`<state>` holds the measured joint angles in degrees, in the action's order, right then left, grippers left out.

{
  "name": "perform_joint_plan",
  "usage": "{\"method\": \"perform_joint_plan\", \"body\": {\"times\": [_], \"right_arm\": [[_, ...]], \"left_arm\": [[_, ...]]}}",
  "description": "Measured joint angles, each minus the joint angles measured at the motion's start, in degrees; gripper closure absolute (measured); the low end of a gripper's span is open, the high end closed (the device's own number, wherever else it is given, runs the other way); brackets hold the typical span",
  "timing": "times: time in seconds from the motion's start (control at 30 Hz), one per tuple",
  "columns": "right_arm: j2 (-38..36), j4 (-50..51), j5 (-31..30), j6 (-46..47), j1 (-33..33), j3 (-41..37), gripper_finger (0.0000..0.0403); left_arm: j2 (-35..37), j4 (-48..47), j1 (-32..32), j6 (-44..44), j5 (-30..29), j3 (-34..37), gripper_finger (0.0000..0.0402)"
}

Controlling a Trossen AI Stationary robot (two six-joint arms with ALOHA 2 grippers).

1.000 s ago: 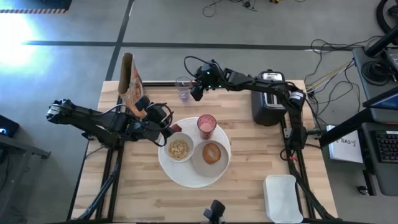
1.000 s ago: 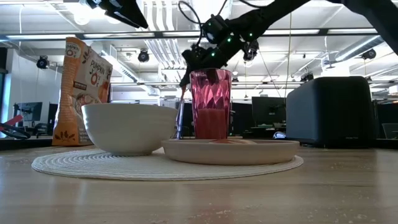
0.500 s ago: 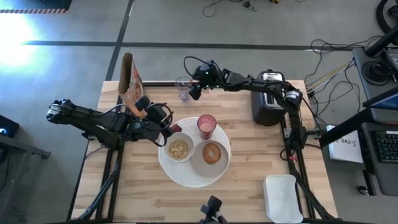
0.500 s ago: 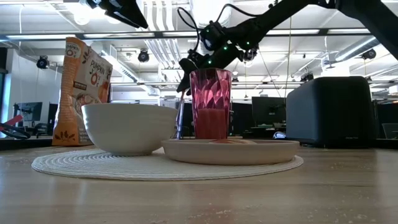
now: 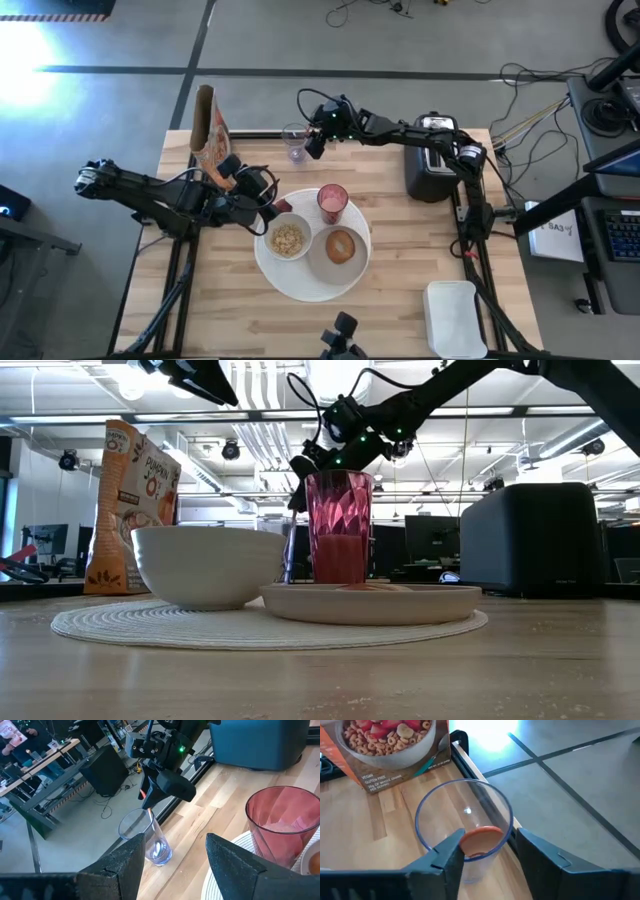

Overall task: Arrange a breakfast setting
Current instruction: Move the orange spoon to the middle left of the table

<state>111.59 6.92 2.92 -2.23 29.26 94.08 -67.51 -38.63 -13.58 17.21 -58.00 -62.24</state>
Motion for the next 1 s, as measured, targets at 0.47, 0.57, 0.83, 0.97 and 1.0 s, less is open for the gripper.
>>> {"method": "perform_joint_plan", "body": {"times": [0.47, 0.57, 0.83, 0.97, 1.0], "right_arm": [[0.0, 0.0, 0.5, -0.4, 0.2, 0.0, 0.0343], [0.0, 0.0, 0.5, -0.3, 0.2, 0.0, 0.0362], [0.0, 0.0, 0.5, 0.2, 0.2, 0.0, 0.0393], [0.0, -0.3, 0.7, 1.5, 0.2, 0.0, 0.0393], [0.0, -0.8, 1.2, 2.0, 0.2, 0.0, 0.0393]], "left_arm": [[0.0, 0.0, 0.0, 0.0, 0.0, 0.0, 0.0208], [0.0, 0.0, 0.0, 0.0, 0.0, 0.0, 0.0208], [0.0, 0.0, 0.0, 0.0, 0.0, 0.0, 0.0208], [0.0, 0.0, 0.0, 0.0, 0.0, 0.0, 0.0208], [0.0, 0.0, 0.0, 0.0, 0.0, 0.0, 0.0208]]}}
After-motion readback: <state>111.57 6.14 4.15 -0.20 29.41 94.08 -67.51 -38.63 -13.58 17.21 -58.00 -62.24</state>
